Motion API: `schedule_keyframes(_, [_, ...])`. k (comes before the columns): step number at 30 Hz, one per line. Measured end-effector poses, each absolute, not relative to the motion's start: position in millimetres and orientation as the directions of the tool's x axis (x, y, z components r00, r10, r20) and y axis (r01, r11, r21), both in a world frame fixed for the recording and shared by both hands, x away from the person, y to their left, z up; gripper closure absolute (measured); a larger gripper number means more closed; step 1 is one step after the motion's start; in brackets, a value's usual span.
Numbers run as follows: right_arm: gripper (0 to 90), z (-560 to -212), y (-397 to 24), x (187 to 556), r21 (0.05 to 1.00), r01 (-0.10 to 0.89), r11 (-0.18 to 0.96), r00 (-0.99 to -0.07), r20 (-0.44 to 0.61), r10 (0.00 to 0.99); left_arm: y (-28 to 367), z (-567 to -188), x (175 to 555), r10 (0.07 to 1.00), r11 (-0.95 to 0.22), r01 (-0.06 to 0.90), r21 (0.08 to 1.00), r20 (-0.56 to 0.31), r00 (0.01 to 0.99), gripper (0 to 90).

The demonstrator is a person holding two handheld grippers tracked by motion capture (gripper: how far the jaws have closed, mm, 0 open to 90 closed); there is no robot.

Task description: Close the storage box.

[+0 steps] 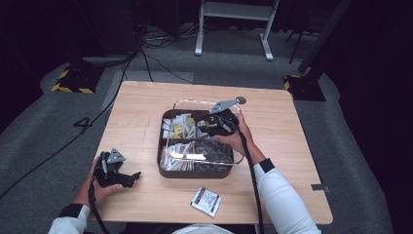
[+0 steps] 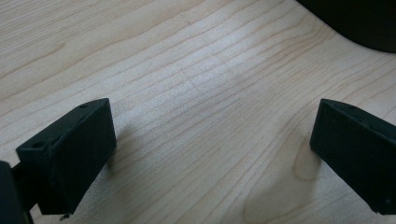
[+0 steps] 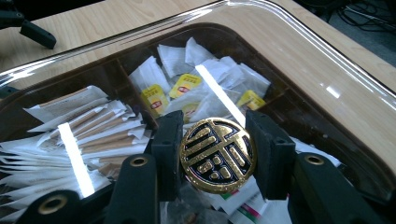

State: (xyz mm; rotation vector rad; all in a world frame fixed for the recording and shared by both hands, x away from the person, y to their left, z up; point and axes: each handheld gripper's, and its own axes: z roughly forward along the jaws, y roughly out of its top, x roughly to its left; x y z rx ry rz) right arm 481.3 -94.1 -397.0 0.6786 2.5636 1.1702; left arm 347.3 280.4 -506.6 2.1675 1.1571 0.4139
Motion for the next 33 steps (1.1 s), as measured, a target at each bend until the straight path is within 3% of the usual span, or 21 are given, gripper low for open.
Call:
schedule_keyframes(12, [59.5, -415.9, -68.3, 477.6, 0.741, 0.308, 0.597, -0.885, -0.007, 0.465, 280.2, -506.6, 347.0, 0.828, -0.407, 0.626, 0.665, -0.021, 0.561, 0.5])
schedule_keyframes(33, [59.5, -434.7, -63.8, 478.9, 0.736, 0.314, 0.6, -0.889, 0.006, 0.457, 280.2, -506.6, 347.1, 0.828, -0.407, 0.626, 0.665, -0.021, 0.561, 0.5])
